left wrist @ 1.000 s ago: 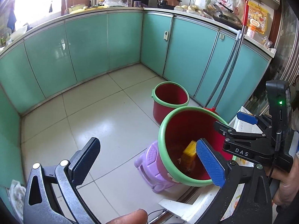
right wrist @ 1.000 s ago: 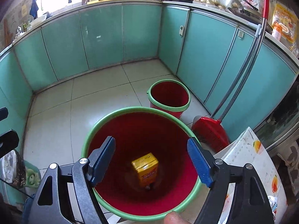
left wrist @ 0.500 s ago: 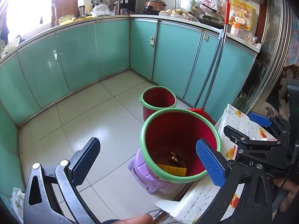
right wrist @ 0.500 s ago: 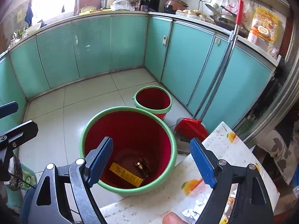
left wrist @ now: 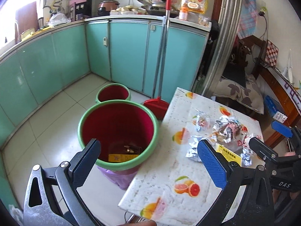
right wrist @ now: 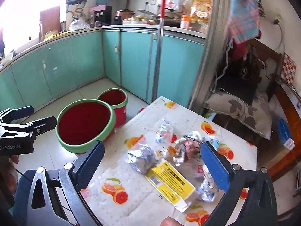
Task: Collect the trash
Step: 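Move both tools back over the table toward the yellow medicine box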
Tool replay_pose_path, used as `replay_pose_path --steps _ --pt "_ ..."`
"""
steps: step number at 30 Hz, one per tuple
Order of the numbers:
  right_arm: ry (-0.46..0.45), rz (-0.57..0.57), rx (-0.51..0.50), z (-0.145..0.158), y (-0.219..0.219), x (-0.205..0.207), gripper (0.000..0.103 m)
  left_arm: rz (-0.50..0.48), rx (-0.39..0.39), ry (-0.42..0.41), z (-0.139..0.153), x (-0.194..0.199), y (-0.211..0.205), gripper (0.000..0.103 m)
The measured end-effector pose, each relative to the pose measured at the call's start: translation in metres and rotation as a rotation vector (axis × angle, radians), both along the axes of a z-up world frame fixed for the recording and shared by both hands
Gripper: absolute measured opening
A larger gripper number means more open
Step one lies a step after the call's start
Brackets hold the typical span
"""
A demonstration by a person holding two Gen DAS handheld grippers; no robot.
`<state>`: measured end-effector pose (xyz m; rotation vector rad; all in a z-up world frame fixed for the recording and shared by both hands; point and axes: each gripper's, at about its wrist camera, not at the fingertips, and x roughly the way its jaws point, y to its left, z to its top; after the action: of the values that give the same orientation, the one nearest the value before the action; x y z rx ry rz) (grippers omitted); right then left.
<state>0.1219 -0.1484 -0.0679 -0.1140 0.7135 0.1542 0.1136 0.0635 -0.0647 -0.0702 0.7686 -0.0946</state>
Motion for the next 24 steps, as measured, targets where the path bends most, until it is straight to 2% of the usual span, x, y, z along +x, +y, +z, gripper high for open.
replay_pose_path --steps 3,8,15,22,24 --pt "0.009 -0.082 0.016 -0.002 -0.047 -0.018 0.102 -0.078 -0.005 0.024 -0.005 0.000 -0.034 0.103" --pt "0.012 -0.184 0.003 -0.006 -0.110 -0.045 0.102 -0.217 -0.013 0.117 -0.026 0.003 -0.096 0.103" --pt "0.036 -0.279 0.012 -0.014 -0.175 -0.069 0.102 -0.490 0.061 0.194 -0.060 0.008 -0.176 0.103" --pt "0.057 -0.351 0.029 -0.026 -0.212 -0.079 0.102 -0.826 0.319 0.171 -0.081 0.015 -0.223 0.103" --pt "0.067 -0.369 0.034 -0.032 -0.217 -0.078 0.102 -0.906 0.364 0.173 -0.083 0.020 -0.230 0.103"
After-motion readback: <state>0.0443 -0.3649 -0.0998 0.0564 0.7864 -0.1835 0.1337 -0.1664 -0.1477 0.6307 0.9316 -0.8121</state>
